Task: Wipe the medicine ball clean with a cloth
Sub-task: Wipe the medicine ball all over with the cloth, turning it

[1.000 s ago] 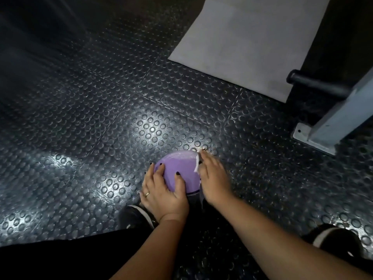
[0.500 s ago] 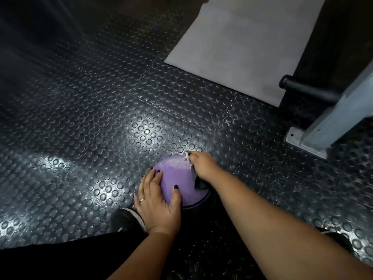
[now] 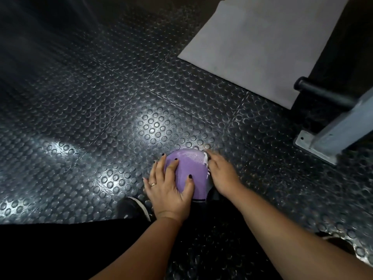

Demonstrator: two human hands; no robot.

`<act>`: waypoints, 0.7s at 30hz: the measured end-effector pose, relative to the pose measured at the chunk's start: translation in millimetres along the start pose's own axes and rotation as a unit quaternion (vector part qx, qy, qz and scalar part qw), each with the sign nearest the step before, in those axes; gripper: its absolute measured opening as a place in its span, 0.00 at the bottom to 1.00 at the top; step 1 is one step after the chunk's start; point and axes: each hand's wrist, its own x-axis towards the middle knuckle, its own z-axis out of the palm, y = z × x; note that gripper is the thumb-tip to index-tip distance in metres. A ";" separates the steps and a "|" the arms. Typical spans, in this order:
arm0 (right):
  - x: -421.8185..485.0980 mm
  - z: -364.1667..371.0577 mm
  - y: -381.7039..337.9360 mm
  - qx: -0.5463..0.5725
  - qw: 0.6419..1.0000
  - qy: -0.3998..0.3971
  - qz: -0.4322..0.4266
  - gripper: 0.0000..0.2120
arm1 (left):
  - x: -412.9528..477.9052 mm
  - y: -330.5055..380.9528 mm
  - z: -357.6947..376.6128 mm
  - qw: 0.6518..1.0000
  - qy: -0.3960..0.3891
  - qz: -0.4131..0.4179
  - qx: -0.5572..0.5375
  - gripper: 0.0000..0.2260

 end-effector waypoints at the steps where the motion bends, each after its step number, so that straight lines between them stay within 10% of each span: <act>1: -9.1 0.9 4.6 -0.003 1.000 0.008 -0.025 0.20 | 2.0 -3.0 0.1 1.000 -0.009 0.004 0.001 0.27; 7: -68.3 17.6 15.7 -0.010 0.991 0.065 -0.115 0.22 | -1.2 -15.7 -16.7 0.985 -0.044 -0.120 -0.114 0.33; 12: -95.5 14.8 22.7 0.055 0.985 0.147 -0.065 0.18 | 6.8 9.6 -21.3 0.939 0.017 -0.313 -0.145 0.10; 21: -125.8 30.8 12.8 -0.170 0.947 0.018 -0.272 0.24 | -49.5 17.8 -7.8 0.969 0.079 -0.210 -0.101 0.26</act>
